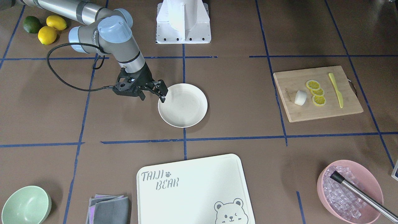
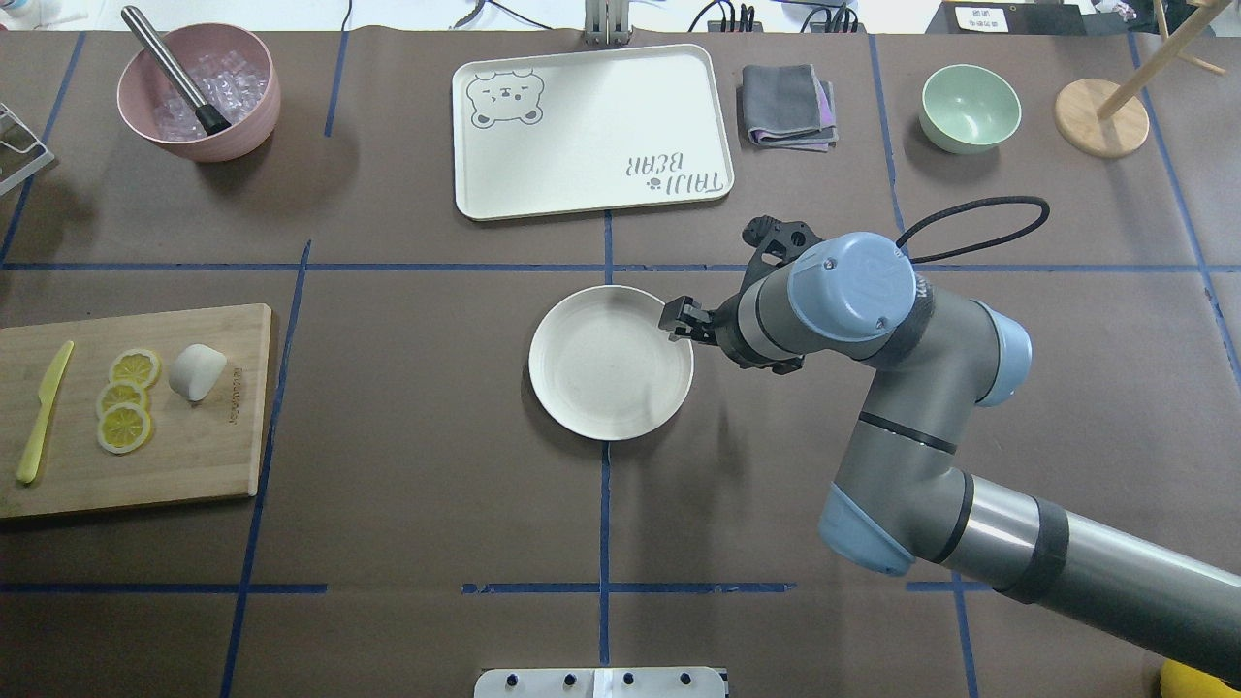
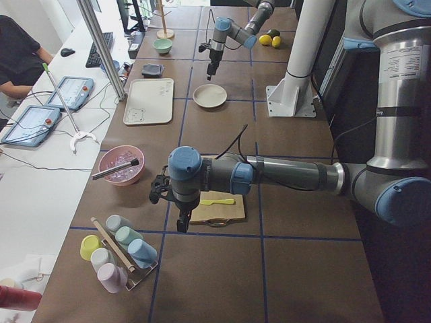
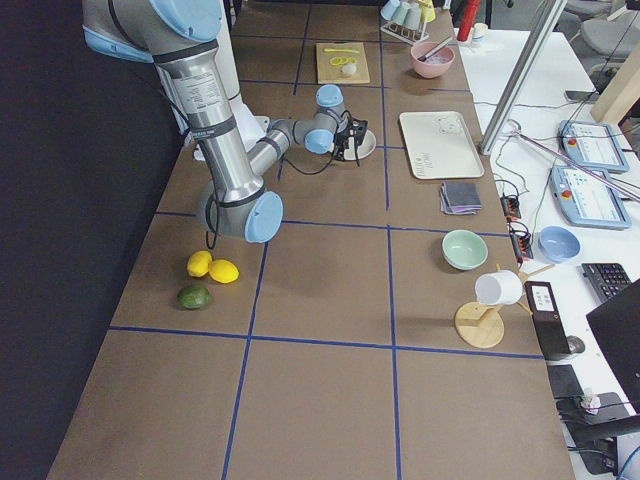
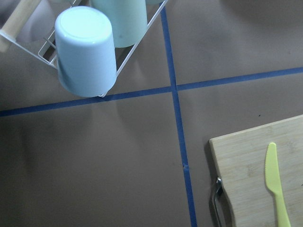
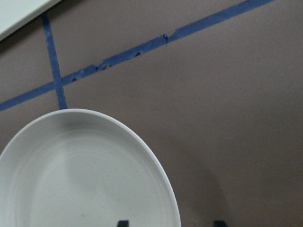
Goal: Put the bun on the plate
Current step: 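Release the plate and raise the right gripper away while the left gripper reaches the bun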
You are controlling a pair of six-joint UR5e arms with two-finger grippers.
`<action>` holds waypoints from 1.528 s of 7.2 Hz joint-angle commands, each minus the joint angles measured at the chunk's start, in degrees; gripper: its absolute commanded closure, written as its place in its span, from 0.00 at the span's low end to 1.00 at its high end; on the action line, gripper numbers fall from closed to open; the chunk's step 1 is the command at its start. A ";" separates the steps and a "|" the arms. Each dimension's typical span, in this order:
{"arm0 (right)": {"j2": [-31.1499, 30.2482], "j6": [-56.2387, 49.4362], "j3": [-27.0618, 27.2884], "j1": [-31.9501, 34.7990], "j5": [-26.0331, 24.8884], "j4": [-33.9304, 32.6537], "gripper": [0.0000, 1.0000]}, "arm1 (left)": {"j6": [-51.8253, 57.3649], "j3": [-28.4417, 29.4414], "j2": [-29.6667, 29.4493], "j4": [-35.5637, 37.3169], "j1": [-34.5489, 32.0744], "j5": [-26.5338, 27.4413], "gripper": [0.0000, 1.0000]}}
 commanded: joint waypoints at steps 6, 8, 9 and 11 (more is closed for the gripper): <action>-8.02 -49.80 13.73 25.84 15.72 -28.82 0.00 | -45.60 -8.75 -0.60 -18.27 34.11 11.68 0.00; -13.48 -60.90 13.91 32.36 18.54 -28.74 0.00 | -49.43 -3.48 -4.27 -22.45 39.06 15.65 0.00; -14.72 -63.64 13.82 34.13 20.39 -28.73 0.00 | -49.52 -2.24 -5.25 -22.46 40.64 16.79 0.00; -15.61 -64.64 13.82 35.29 20.58 -28.65 0.00 | -49.44 1.54 -7.45 -22.98 41.62 16.81 0.00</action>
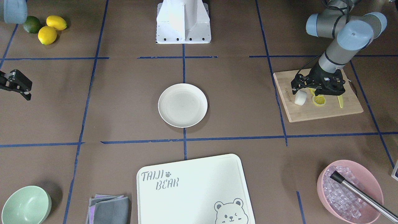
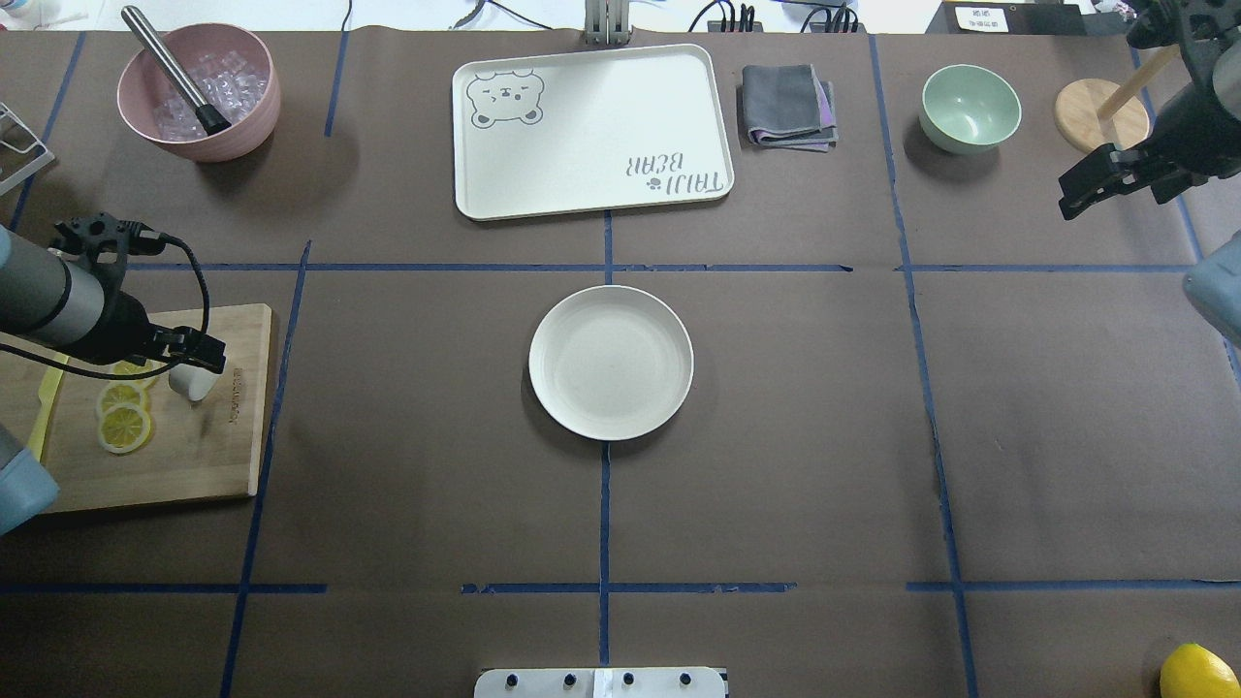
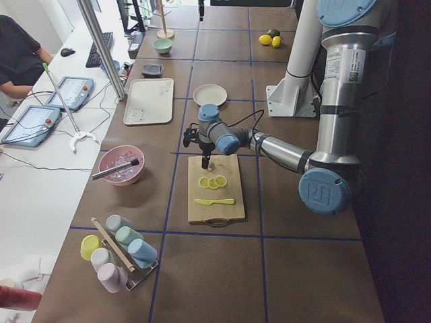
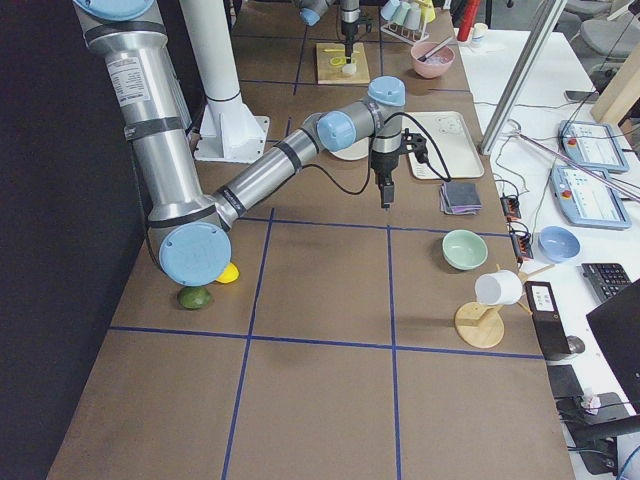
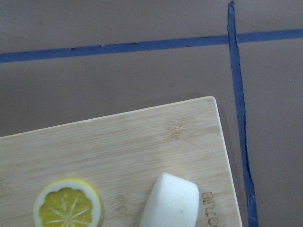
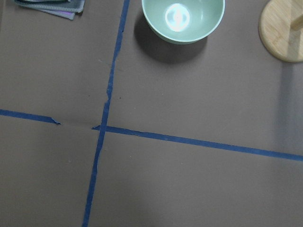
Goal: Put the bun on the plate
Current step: 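Grasp the white bun on the cutting board with the left gripper and lift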
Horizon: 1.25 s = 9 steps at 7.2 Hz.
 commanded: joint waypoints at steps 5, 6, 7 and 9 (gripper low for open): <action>-0.13 -0.87 -0.02 1.09 0.28 -0.14 0.00 | -0.08 2.51 -1.05 -0.67 1.04 0.24 0.18; -0.04 -0.87 -0.02 1.09 0.28 -0.14 0.00 | -0.08 2.51 -0.87 -0.67 1.04 0.24 0.25; -0.04 -0.79 -0.02 1.09 0.28 -0.14 0.00 | 0.00 2.43 -0.87 -0.67 1.04 0.24 0.34; 0.04 -0.70 -0.02 1.09 0.28 -0.14 0.00 | 0.18 2.08 -0.70 -0.67 1.04 0.24 0.51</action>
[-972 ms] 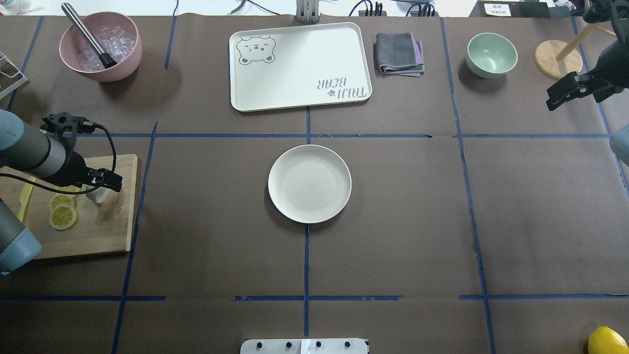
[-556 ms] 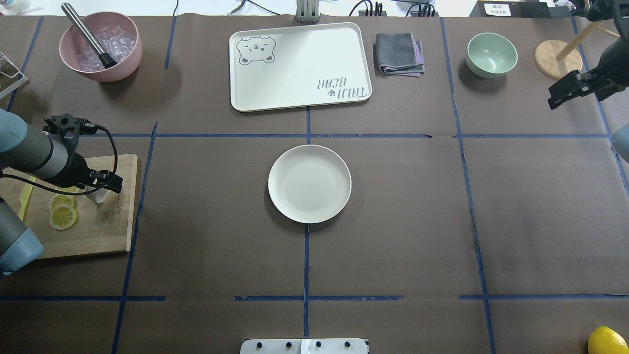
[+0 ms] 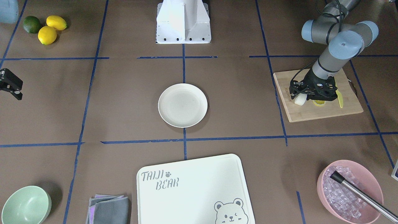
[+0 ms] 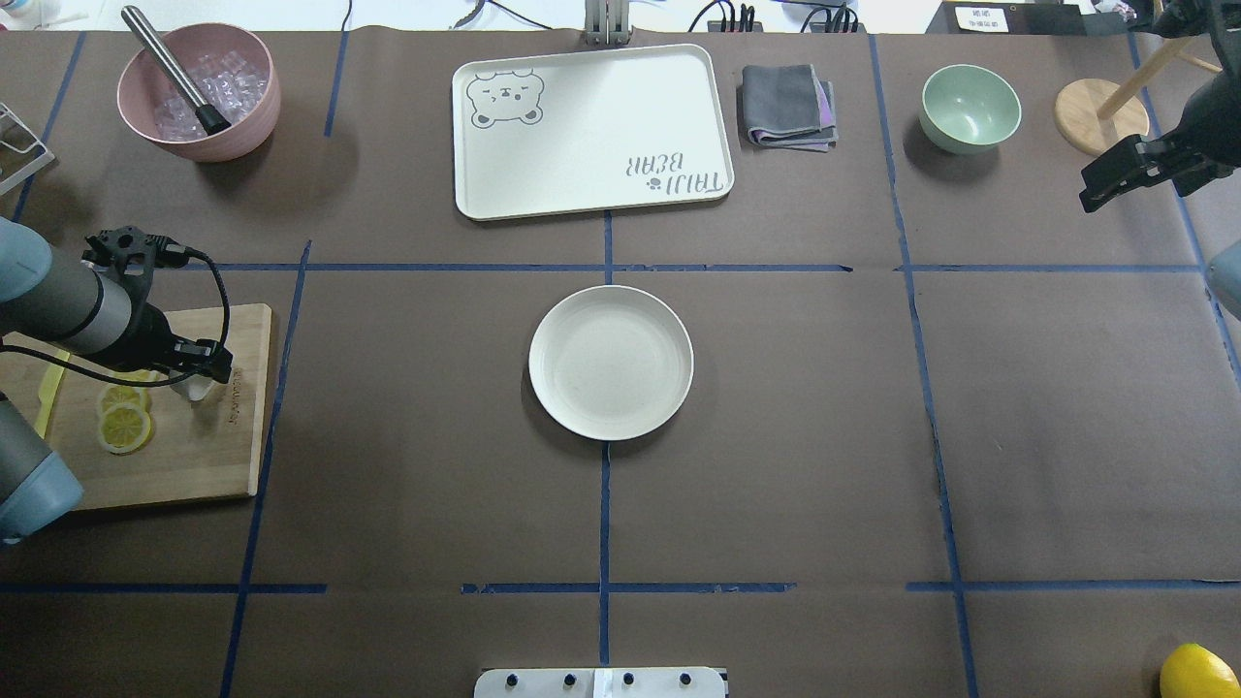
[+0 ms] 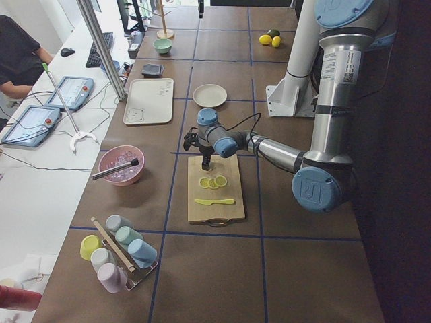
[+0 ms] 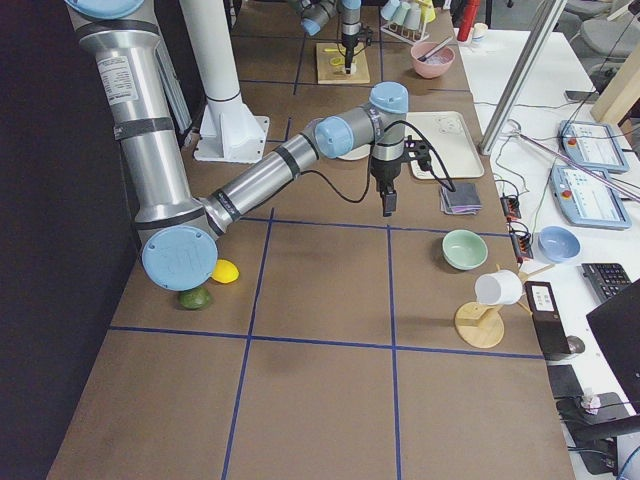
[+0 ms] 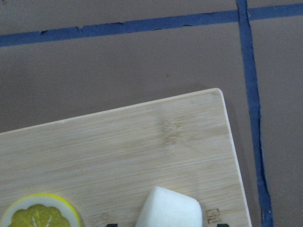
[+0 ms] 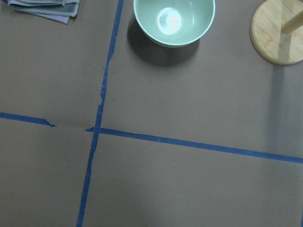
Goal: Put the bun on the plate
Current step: 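Grasp the white bun on the cutting board with the left gripper and lift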
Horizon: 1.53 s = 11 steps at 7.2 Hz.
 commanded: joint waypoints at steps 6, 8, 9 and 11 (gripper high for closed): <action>0.05 -0.01 0.00 0.44 0.44 0.00 0.00 | -0.33 -5.23 -0.51 3.14 -0.26 -0.52 0.66; -0.39 -0.01 0.00 1.23 1.41 0.09 0.00 | -0.77 -9.27 -9.77 19.07 -0.53 -0.44 0.66; -0.48 -0.10 0.00 1.40 1.32 0.09 0.00 | -3.03 -9.29 -16.18 26.56 -0.27 -0.09 0.66; -1.53 -0.18 -0.18 2.54 1.41 0.26 0.00 | -15.38 -7.37 -28.49 32.33 5.84 0.00 0.69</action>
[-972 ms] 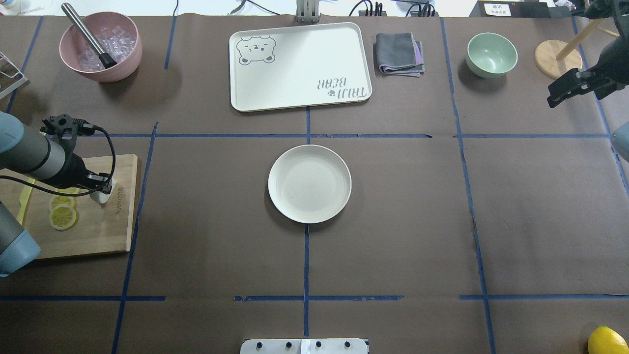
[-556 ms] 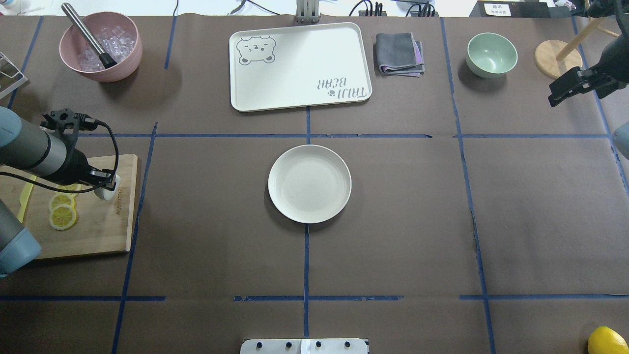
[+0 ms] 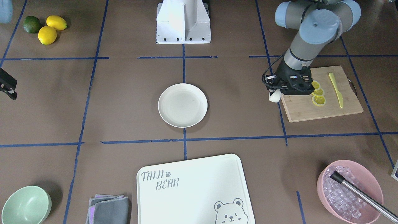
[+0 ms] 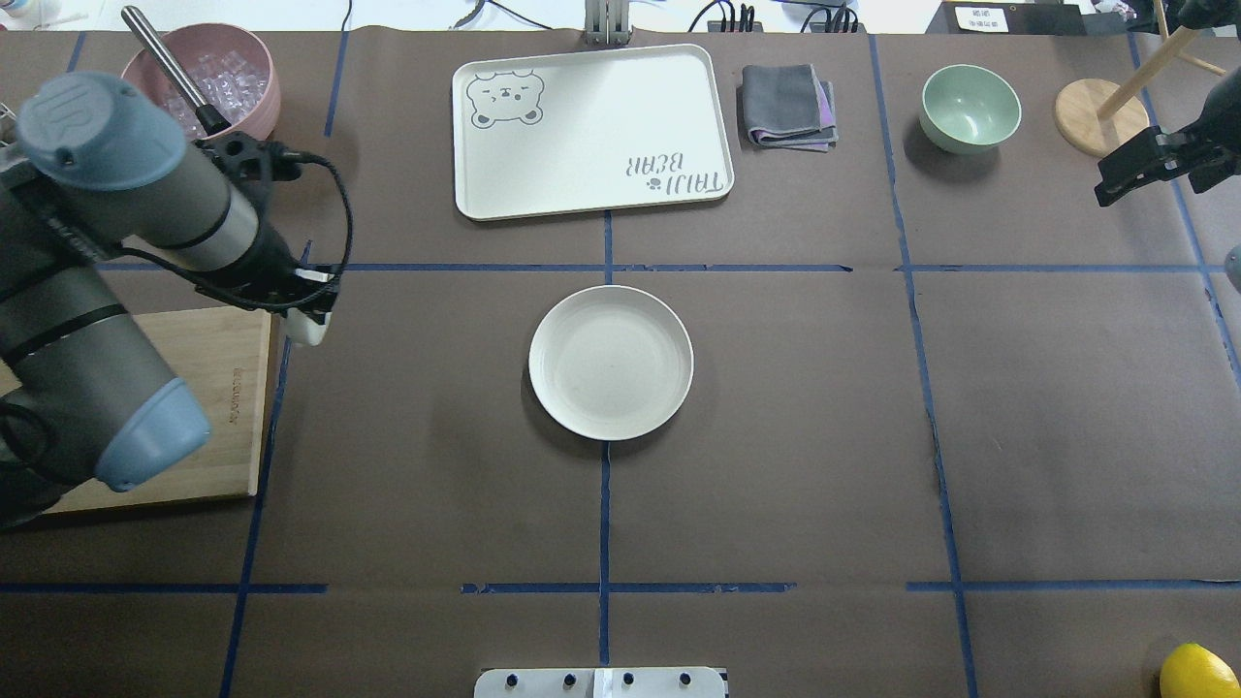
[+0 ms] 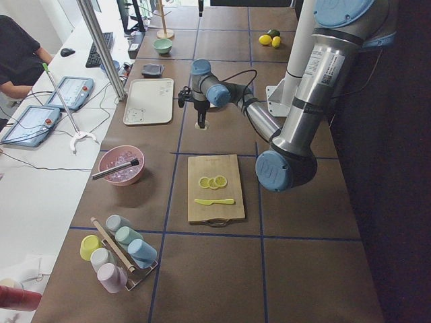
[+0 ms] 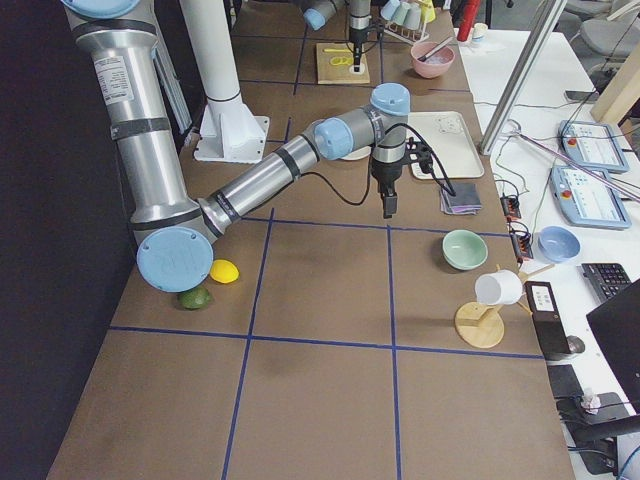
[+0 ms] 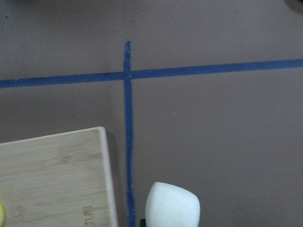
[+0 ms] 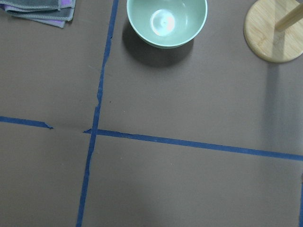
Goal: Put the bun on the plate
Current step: 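Carry the white bun with the left gripper over the white plate and lower it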
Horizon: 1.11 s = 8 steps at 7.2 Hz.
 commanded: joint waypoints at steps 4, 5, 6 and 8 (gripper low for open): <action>-5.79 -9.88 -2.34 7.86 6.39 0.44 0.00 | -18.30 26.98 -32.91 2.22 13.07 10.07 0.69; -6.41 -12.27 -3.30 9.53 7.09 0.44 0.00 | -19.10 30.70 -33.56 -1.53 14.75 12.27 0.69; -6.50 -13.08 -4.53 10.85 9.36 0.53 0.00 | -19.54 32.74 -33.48 -3.83 15.20 13.07 0.69; -6.50 -14.05 -4.72 11.48 9.56 0.44 0.00 | -19.46 32.76 -32.51 -4.20 15.38 13.43 0.69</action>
